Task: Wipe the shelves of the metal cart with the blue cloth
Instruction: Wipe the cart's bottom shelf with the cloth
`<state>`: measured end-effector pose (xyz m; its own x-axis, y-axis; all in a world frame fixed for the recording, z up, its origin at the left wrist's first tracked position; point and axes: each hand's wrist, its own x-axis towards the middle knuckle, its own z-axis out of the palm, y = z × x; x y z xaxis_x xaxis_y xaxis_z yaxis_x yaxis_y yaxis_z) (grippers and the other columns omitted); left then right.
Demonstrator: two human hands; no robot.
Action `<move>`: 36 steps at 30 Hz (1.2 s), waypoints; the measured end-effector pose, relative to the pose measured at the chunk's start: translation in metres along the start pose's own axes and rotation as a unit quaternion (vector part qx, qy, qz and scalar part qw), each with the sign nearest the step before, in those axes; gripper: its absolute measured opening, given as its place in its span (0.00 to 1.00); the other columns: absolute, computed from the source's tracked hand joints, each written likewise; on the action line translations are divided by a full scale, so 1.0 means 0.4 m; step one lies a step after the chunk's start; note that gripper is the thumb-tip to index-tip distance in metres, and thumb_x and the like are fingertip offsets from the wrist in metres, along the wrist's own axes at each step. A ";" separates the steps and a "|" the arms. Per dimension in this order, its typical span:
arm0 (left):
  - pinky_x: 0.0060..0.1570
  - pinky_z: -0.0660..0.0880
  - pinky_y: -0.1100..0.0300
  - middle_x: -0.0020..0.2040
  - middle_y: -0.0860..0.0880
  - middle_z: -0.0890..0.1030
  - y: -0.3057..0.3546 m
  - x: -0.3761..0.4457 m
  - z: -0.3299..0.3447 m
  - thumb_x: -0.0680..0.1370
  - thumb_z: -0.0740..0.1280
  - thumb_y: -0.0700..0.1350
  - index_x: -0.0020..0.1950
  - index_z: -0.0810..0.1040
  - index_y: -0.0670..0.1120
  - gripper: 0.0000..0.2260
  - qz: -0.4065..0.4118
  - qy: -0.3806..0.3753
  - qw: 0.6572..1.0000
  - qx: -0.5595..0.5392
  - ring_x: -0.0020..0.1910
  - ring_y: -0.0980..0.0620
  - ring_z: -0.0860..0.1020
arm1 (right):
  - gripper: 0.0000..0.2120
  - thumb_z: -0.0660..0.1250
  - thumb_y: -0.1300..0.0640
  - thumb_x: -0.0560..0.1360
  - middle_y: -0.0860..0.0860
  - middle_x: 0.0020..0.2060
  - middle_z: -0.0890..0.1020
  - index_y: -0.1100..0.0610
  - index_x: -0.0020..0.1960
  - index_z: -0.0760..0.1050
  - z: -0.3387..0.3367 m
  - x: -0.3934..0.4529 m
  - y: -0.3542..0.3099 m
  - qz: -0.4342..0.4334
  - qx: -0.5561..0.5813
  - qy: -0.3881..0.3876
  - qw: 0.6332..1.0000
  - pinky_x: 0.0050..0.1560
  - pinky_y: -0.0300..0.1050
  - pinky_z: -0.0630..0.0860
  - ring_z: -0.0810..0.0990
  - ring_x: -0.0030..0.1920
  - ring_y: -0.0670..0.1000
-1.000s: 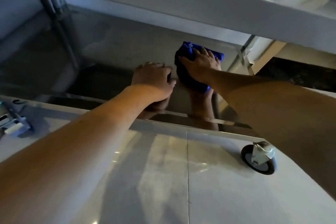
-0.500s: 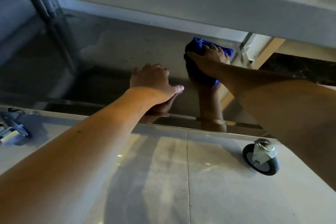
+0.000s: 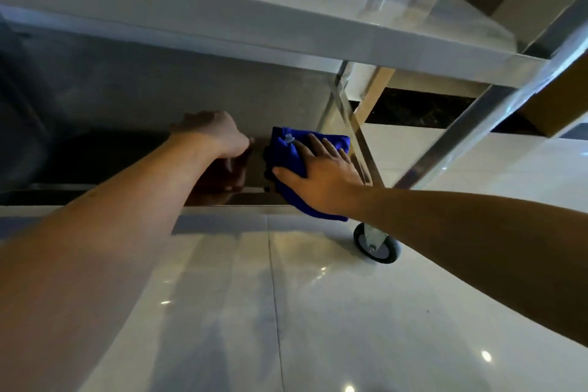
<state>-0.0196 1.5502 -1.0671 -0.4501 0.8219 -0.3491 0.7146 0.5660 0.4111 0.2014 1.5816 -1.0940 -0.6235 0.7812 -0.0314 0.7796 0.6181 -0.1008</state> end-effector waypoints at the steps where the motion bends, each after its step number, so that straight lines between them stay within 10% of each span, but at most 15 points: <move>1: 0.48 0.73 0.46 0.45 0.42 0.78 0.009 -0.003 0.012 0.75 0.67 0.62 0.51 0.76 0.43 0.22 -0.004 0.000 1.000 -0.006 0.42 0.42 0.76 | 0.38 0.44 0.25 0.75 0.51 0.79 0.59 0.44 0.79 0.56 0.002 -0.022 0.008 0.003 -0.003 -0.001 1.000 0.75 0.64 0.52 0.56 0.77 0.57; 6: 0.60 0.71 0.42 0.64 0.40 0.73 0.064 -0.009 0.070 0.77 0.66 0.59 0.64 0.74 0.45 0.22 0.046 0.052 0.997 0.039 0.60 0.39 0.74 | 0.38 0.42 0.26 0.76 0.51 0.79 0.59 0.44 0.79 0.57 0.008 -0.055 0.043 0.040 0.000 0.015 0.999 0.75 0.63 0.50 0.56 0.78 0.57; 11: 0.55 0.74 0.45 0.58 0.44 0.75 0.092 -0.013 0.087 0.76 0.65 0.59 0.52 0.76 0.49 0.14 0.114 0.103 0.985 0.084 0.54 0.43 0.75 | 0.41 0.42 0.24 0.72 0.53 0.76 0.63 0.44 0.78 0.58 0.010 0.023 0.070 0.094 0.002 0.026 0.995 0.74 0.64 0.55 0.60 0.75 0.58; 17: 0.68 0.64 0.42 0.77 0.47 0.65 0.034 -0.007 0.069 0.77 0.66 0.60 0.75 0.67 0.53 0.28 0.103 0.122 0.986 0.045 0.74 0.43 0.63 | 0.38 0.46 0.26 0.73 0.53 0.75 0.66 0.45 0.77 0.61 -0.002 0.210 0.110 0.129 0.002 0.035 0.991 0.74 0.64 0.54 0.61 0.75 0.59; 36: 0.71 0.65 0.48 0.73 0.50 0.71 -0.308 -0.090 -0.106 0.79 0.59 0.63 0.73 0.69 0.54 0.26 0.124 0.191 0.970 0.083 0.72 0.49 0.67 | 0.40 0.47 0.24 0.73 0.56 0.76 0.64 0.44 0.78 0.62 -0.004 0.564 -0.219 0.159 0.068 0.024 0.985 0.73 0.63 0.54 0.59 0.75 0.61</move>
<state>-0.1142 1.4535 -1.0696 -0.3962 0.9135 0.0929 0.8884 0.3558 0.2901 -0.0074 1.7038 -1.0908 -0.3431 0.9386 -0.0365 0.9177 0.3267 -0.2261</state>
